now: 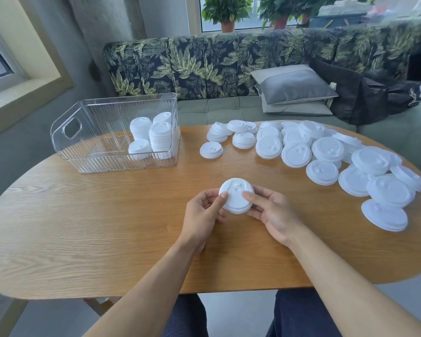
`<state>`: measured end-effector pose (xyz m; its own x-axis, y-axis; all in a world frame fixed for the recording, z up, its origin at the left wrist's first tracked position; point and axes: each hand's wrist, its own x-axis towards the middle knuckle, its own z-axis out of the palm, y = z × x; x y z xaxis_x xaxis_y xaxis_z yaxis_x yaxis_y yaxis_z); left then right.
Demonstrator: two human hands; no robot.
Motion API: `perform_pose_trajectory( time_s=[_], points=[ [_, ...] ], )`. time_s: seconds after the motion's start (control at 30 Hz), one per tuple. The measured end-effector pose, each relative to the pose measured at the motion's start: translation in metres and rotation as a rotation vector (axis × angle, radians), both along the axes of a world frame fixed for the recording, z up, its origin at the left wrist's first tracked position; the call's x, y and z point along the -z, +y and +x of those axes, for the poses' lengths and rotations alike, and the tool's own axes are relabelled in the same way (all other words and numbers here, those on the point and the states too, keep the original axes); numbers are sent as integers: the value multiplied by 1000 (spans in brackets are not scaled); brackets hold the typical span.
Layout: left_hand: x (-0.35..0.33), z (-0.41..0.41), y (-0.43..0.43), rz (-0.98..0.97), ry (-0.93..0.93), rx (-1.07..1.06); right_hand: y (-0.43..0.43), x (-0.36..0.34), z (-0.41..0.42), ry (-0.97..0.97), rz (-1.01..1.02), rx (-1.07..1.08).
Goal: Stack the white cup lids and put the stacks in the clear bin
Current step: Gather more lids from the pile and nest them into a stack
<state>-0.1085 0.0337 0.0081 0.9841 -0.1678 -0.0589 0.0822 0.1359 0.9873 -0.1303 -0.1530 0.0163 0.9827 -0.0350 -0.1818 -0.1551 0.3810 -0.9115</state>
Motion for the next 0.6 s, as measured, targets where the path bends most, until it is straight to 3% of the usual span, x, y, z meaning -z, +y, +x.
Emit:
perform_pose_trajectory(
  time_s=[0.13, 0.6],
  points=[
    [-1, -1, -1, 24, -1, 69, -3, 1, 0, -15, 130, 28],
    [-4, -2, -2, 12, 23, 44, 2, 5, 1, -50, 47, 21]
  ],
)
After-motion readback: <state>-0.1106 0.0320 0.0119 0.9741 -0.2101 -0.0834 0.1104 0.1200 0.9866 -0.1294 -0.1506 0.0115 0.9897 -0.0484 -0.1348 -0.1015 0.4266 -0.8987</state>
